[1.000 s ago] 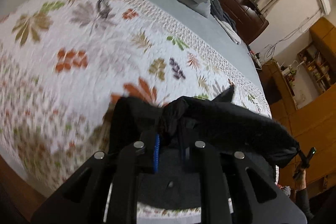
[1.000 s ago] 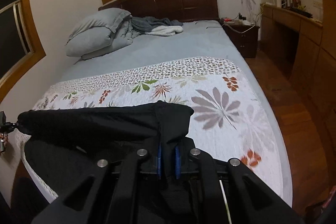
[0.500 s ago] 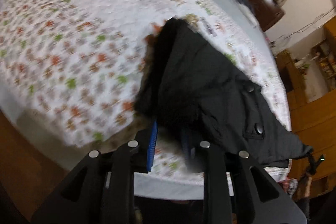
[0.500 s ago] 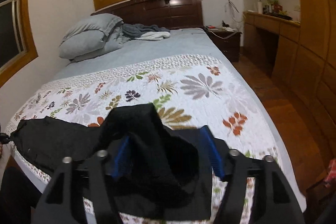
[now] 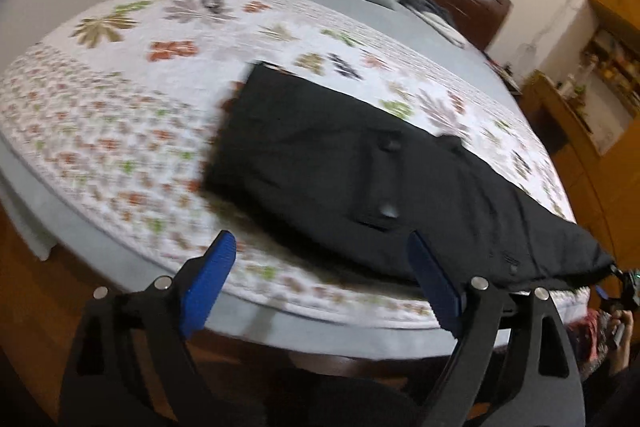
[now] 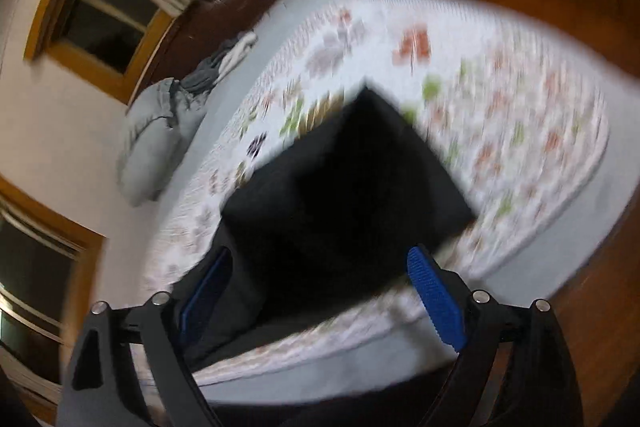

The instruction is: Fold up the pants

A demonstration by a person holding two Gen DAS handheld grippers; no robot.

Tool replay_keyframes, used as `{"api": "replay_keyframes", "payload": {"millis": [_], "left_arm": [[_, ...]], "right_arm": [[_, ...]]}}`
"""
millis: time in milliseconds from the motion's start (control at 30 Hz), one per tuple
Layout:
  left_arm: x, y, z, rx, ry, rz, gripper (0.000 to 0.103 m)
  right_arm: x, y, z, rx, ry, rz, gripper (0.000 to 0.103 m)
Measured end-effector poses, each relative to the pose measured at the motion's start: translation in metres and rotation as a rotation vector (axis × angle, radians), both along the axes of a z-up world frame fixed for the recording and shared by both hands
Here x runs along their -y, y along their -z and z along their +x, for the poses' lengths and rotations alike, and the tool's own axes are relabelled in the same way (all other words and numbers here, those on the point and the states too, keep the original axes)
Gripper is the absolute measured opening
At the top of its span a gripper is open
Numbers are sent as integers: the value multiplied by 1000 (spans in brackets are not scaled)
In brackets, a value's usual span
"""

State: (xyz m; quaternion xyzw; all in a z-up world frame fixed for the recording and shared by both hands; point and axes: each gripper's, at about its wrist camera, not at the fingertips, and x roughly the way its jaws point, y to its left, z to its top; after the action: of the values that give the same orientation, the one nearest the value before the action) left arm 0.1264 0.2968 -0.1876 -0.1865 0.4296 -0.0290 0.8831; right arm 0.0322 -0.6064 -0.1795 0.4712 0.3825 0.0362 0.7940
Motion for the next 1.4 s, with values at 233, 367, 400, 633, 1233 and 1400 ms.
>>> {"api": "replay_keyframes", "payload": {"millis": [233, 367, 400, 633, 1233, 1400], "left_arm": [[31, 6, 14, -7, 72, -20, 88], [39, 11, 20, -6, 78, -36, 88], [39, 12, 20, -6, 83, -40, 88], [35, 26, 25, -34, 77, -76, 89], [20, 38, 43, -91, 9, -185, 90], [17, 49, 37, -95, -37, -342, 91]], "right_arm": [[-15, 2, -4, 61, 25, 306, 92], [-2, 1, 24, 19, 109, 351, 93], [2, 1, 32, 3, 129, 351, 93], [-22, -68, 99, 84, -25, -22, 9], [8, 79, 49, 65, 87, 82, 53], [-9, 89, 71, 79, 82, 210, 65]]}}
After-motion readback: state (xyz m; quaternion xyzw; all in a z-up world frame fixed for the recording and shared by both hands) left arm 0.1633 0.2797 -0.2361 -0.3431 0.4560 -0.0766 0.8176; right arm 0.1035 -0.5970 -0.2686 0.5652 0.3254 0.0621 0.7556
